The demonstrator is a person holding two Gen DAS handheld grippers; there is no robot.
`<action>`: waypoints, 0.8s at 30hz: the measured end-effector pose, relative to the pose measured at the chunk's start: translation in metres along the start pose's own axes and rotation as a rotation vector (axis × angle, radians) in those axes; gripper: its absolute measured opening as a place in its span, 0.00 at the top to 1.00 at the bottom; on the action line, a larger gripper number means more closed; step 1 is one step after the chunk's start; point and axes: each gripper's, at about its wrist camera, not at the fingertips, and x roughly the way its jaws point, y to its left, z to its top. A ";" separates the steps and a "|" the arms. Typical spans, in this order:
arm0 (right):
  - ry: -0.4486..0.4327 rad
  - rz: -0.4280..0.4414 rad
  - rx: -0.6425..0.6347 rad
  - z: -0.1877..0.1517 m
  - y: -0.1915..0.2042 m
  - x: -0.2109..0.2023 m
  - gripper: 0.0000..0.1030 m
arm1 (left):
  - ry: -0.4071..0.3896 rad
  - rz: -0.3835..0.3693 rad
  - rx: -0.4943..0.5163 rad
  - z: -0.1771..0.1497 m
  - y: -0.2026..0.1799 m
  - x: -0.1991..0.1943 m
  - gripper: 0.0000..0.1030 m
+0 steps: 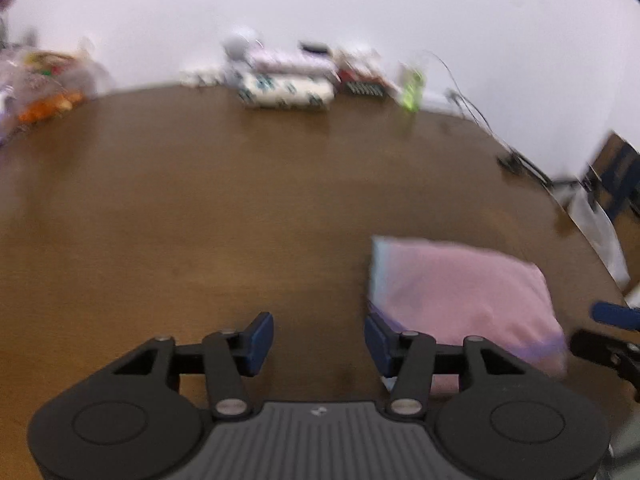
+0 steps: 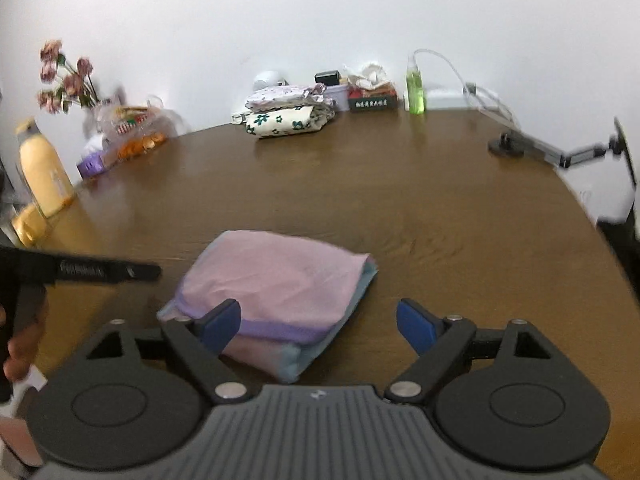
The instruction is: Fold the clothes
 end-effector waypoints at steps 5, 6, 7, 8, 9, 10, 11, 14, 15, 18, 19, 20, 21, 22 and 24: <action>-0.006 -0.074 -0.015 -0.003 0.010 -0.014 0.01 | 0.039 -0.035 0.121 -0.015 -0.028 -0.009 0.48; -0.001 -0.085 0.000 -0.003 0.010 -0.015 0.01 | 0.036 -0.029 0.128 -0.017 -0.030 -0.010 0.48; 0.012 -0.095 0.019 -0.004 0.010 -0.015 0.01 | 0.037 -0.024 0.131 -0.018 -0.033 -0.008 0.48; 0.024 -0.101 0.034 -0.005 0.010 -0.014 0.01 | 0.041 -0.025 0.129 -0.018 -0.035 -0.008 0.48; 0.031 -0.104 0.045 -0.006 0.010 -0.014 0.01 | 0.045 -0.035 0.128 -0.018 -0.035 -0.008 0.48; 0.037 -0.104 0.058 -0.007 0.010 -0.013 0.01 | 0.041 -0.045 0.120 -0.016 -0.032 -0.010 0.47; 0.036 -0.101 0.073 -0.007 0.009 -0.011 0.01 | 0.037 -0.054 0.112 -0.014 -0.029 -0.011 0.45; 0.008 -0.077 0.109 -0.003 0.008 -0.003 0.01 | -0.028 -0.108 0.045 0.000 -0.017 -0.018 0.27; -0.001 -0.068 0.116 -0.002 0.008 0.001 0.01 | -0.032 -0.108 0.041 0.005 -0.016 -0.015 0.21; 0.012 -0.066 0.111 -0.001 0.011 0.019 0.03 | -0.025 -0.103 0.047 0.019 -0.017 -0.002 0.22; 0.023 -0.071 0.104 -0.001 0.012 0.025 0.07 | -0.005 -0.110 0.065 0.021 -0.020 0.006 0.22; 0.035 -0.074 0.100 -0.002 0.013 0.031 0.11 | 0.006 -0.119 0.070 0.021 -0.021 0.012 0.22; 0.048 -0.069 0.102 -0.004 0.013 0.036 0.14 | 0.020 -0.124 0.069 0.021 -0.022 0.019 0.24; 0.058 -0.059 0.105 -0.005 0.011 0.041 0.18 | 0.035 -0.126 0.068 0.019 -0.024 0.025 0.24; 0.060 -0.038 0.098 -0.009 0.009 0.049 0.23 | 0.049 -0.145 0.070 0.018 -0.024 0.033 0.31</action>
